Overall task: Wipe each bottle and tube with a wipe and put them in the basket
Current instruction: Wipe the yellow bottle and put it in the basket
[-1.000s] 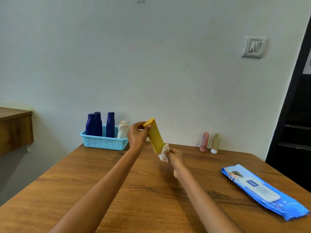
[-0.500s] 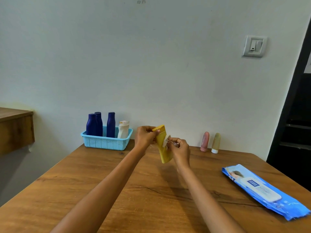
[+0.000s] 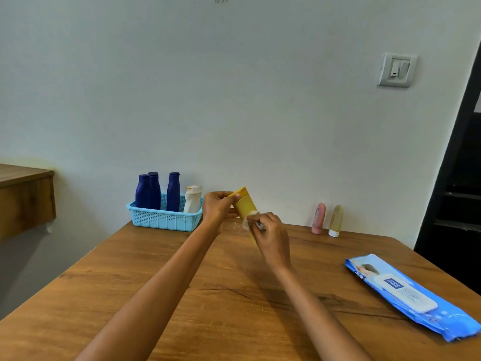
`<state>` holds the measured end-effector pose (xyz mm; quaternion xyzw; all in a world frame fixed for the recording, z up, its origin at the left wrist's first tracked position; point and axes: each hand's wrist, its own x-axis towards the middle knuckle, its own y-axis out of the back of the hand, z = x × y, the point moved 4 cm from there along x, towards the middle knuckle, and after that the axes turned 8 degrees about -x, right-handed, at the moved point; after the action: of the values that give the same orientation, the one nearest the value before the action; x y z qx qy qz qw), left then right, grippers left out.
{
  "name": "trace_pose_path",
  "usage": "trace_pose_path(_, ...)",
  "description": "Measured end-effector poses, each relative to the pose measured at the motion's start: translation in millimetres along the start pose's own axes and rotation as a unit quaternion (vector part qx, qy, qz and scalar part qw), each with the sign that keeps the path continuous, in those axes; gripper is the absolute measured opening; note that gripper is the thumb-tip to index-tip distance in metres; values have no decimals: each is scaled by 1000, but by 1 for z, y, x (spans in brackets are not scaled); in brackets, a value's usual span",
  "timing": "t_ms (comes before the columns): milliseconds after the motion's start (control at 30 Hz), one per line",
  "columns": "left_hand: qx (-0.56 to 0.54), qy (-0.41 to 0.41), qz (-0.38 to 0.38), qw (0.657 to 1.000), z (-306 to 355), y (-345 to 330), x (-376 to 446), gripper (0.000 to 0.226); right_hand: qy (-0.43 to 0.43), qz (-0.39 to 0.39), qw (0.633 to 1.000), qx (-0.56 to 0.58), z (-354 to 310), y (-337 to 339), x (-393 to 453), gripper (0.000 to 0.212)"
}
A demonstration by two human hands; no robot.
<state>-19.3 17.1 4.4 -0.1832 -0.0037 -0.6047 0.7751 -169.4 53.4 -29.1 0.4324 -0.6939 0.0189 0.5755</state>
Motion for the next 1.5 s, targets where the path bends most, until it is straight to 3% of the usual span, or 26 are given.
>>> trace_pose_path(100, -3, 3, 1, 1000, 0, 4, 2, 23, -57, -8, 998, -9, 13, -3, -4, 15)
trace_pose_path(267, 3, 1, -2, 1000, 6, 7, 3, 27, -181, -8, 980, 77, 26, -7, 6, 13)
trace_pose_path(433, 22, -32, 26, 999, 22, 19, 2, 31, -246, -46, 961, 118, 19, -20, 13, 25)
trace_pose_path(633, 89, -102, 107, 985, 40, 49, 0, 33, -249, -73, 961, 99, -32, -45, 19, 25)
trace_pose_path(967, 174, -172, 204, 948, 91, 120, 30, 29, -174, -130, 950, 225, -130, -88, 62, 22)
trace_pose_path(1133, 197, -183, 242, 932, 108, 154, 53, 29, -252, -126, 915, 290, -128, -114, 74, 22)
trace_pose_path(1267, 223, -184, 235, 928, 104, 165, 70, 29, -309, -134, 876, 345, -129, -139, 76, 37)
trace_pose_path(1500, 269, -193, 222, 917, 90, 175, 93, 28, -358, -141, 833, 397, -127, -168, 80, 32)
